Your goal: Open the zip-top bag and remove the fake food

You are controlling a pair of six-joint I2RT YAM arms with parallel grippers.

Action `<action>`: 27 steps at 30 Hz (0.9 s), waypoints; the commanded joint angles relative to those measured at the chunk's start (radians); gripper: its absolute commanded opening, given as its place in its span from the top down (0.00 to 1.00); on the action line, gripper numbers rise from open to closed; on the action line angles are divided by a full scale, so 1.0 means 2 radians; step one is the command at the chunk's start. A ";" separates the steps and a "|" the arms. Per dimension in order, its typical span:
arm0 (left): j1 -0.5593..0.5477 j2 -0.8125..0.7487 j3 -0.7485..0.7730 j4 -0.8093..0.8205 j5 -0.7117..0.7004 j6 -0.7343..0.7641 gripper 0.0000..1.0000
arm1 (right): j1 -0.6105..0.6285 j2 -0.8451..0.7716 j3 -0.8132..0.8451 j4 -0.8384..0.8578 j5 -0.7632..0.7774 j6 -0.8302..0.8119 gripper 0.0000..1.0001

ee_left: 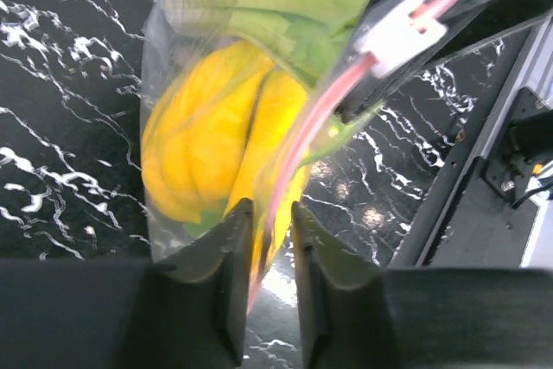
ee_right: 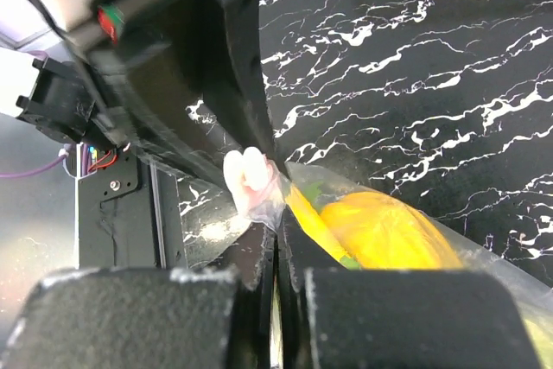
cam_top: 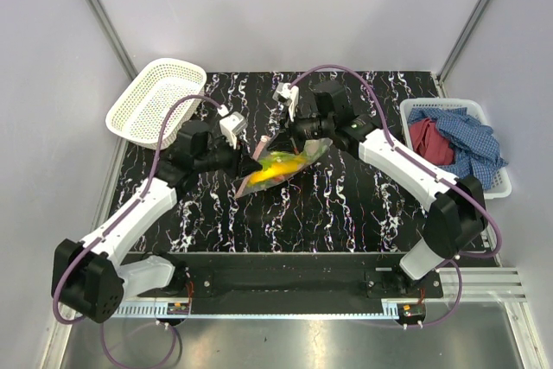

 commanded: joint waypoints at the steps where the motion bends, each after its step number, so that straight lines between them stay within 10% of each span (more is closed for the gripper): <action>1: 0.003 -0.052 0.017 0.006 0.022 0.004 0.61 | 0.001 -0.006 0.022 0.008 -0.004 -0.003 1.00; 27: 0.010 -0.049 0.063 0.077 0.141 0.012 0.57 | 0.000 0.007 0.041 -0.050 -0.147 -0.005 1.00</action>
